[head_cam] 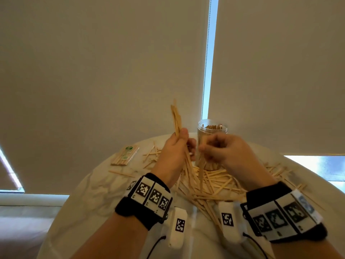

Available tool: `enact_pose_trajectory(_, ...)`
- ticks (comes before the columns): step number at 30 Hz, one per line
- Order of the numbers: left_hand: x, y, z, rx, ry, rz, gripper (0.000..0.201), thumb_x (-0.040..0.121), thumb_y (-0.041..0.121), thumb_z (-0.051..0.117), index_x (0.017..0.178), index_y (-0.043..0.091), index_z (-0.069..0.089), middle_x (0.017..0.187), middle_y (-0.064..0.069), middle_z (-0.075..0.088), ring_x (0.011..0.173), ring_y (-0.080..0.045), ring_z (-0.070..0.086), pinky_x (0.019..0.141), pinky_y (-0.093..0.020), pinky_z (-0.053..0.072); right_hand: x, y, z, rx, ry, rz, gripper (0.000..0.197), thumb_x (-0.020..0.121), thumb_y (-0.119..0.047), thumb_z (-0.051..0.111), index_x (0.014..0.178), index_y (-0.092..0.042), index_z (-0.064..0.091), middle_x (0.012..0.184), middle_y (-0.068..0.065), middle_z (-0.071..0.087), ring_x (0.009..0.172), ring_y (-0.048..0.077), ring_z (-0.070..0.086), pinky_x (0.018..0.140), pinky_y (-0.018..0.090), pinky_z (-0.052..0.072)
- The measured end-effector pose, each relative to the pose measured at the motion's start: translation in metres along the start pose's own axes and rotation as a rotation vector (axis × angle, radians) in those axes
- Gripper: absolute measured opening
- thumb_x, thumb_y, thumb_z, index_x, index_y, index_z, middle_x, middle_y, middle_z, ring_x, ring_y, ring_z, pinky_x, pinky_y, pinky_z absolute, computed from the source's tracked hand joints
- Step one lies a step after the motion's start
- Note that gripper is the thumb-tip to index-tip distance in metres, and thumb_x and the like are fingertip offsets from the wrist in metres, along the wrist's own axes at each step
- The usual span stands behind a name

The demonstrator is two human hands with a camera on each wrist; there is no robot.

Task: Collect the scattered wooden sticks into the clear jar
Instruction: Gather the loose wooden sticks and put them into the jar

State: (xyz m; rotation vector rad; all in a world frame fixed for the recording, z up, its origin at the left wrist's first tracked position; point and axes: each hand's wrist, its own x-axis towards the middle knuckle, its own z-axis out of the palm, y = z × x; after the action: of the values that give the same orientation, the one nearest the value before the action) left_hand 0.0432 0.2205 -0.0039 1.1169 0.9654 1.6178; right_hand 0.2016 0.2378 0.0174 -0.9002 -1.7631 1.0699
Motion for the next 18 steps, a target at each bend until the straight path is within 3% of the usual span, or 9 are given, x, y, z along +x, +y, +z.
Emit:
enact_pose_trajectory(2,-0.003,-0.005,0.01,0.074,-0.076,0.015,0.035,0.108,0.037,0.038,0.106,0.016,0.066,0.1,-0.008,0.075,0.093,-0.024,0.072,0.079,-0.041,0.06,0.002,-0.007,-0.007,0.096,0.01,-0.039,0.012,0.089,-0.015,0.074,0.095,-0.004,0.072,0.086,0.016,0.075,0.082,0.032,0.075,0.076,0.043,0.061)
enact_pose_trajectory(3,-0.006,-0.008,0.015,0.093,-0.115,0.013,0.037,0.108,0.039,0.038,0.115,0.016,0.067,0.107,-0.011,0.075,0.098,-0.027,0.073,0.081,-0.044,0.06,0.004,-0.009,-0.01,0.117,0.026,-0.056,0.013,0.088,-0.013,0.074,0.095,-0.003,0.071,0.086,0.017,0.075,0.082,0.033,0.075,0.076,0.044,0.061)
enact_pose_trajectory(5,-0.011,-0.011,0.023,0.111,-0.187,-0.005,0.043,0.107,0.043,0.037,0.126,0.012,0.061,0.096,-0.016,0.072,0.075,-0.029,0.07,0.065,-0.039,0.059,0.008,-0.009,-0.015,0.104,0.093,-0.106,0.014,0.086,-0.014,0.076,0.093,-0.003,0.071,0.085,0.019,0.074,0.078,0.031,0.074,0.074,0.041,0.062)
enact_pose_trajectory(6,-0.011,-0.012,0.026,0.119,-0.204,-0.014,0.046,0.106,0.045,0.037,0.127,0.01,0.058,0.082,-0.014,0.066,0.059,-0.024,0.061,0.054,-0.032,0.053,0.01,-0.008,-0.016,0.09,0.119,-0.136,0.013,0.086,-0.014,0.077,0.092,-0.004,0.072,0.085,0.019,0.074,0.077,0.03,0.073,0.074,0.04,0.062)
enact_pose_trajectory(8,-0.01,-0.015,0.028,0.134,-0.205,-0.024,0.045,0.104,0.052,0.037,0.124,0.017,0.057,0.067,-0.004,0.047,0.046,-0.012,0.041,0.043,-0.022,0.037,0.012,-0.006,-0.017,0.05,0.135,-0.178,0.012,0.087,-0.018,0.076,0.093,-0.009,0.074,0.085,0.015,0.074,0.076,0.023,0.07,0.073,0.034,0.061)
enact_pose_trajectory(11,-0.008,-0.013,0.029,0.146,-0.232,-0.038,0.05,0.098,0.065,0.033,0.117,0.027,0.059,0.064,0.001,0.033,0.045,-0.009,0.028,0.041,-0.02,0.027,0.013,-0.007,-0.019,-0.043,0.143,-0.178,0.011,0.089,-0.027,0.073,0.096,-0.018,0.075,0.085,-0.003,0.075,0.073,0.001,0.069,0.064,0.018,0.053)
enact_pose_trajectory(14,-0.009,-0.012,0.031,0.23,-0.305,-0.033,0.052,0.095,0.065,0.039,0.098,0.017,0.057,0.059,0.003,0.032,0.044,-0.01,0.026,0.042,-0.021,0.024,0.015,-0.011,-0.022,-0.005,0.256,-0.174,0.03,0.095,-0.036,0.066,0.123,-0.03,0.059,0.115,-0.009,0.065,0.096,0.008,0.07,0.075,0.027,0.06)
enact_pose_trajectory(16,-0.012,-0.012,0.036,0.324,-0.379,-0.009,0.05,0.093,0.061,0.046,0.099,0.012,0.057,0.059,0.007,0.038,0.043,-0.008,0.029,0.042,-0.023,0.027,0.012,-0.021,-0.026,-0.013,0.357,-0.219,0.036,0.1,-0.039,0.056,0.135,-0.035,0.048,0.13,-0.015,0.056,0.109,0.002,0.062,0.082,0.021,0.056)
enact_pose_trajectory(18,-0.016,-0.012,0.042,0.464,-0.438,0.06,0.04,0.095,0.058,0.05,0.095,0.019,0.058,0.062,0.007,0.046,0.045,-0.005,0.036,0.046,-0.026,0.033,0.004,-0.032,-0.029,-0.149,0.364,-0.259,0.028,0.103,-0.04,0.048,0.13,-0.036,0.056,0.125,-0.022,0.059,0.108,-0.008,0.058,0.082,0.011,0.049)
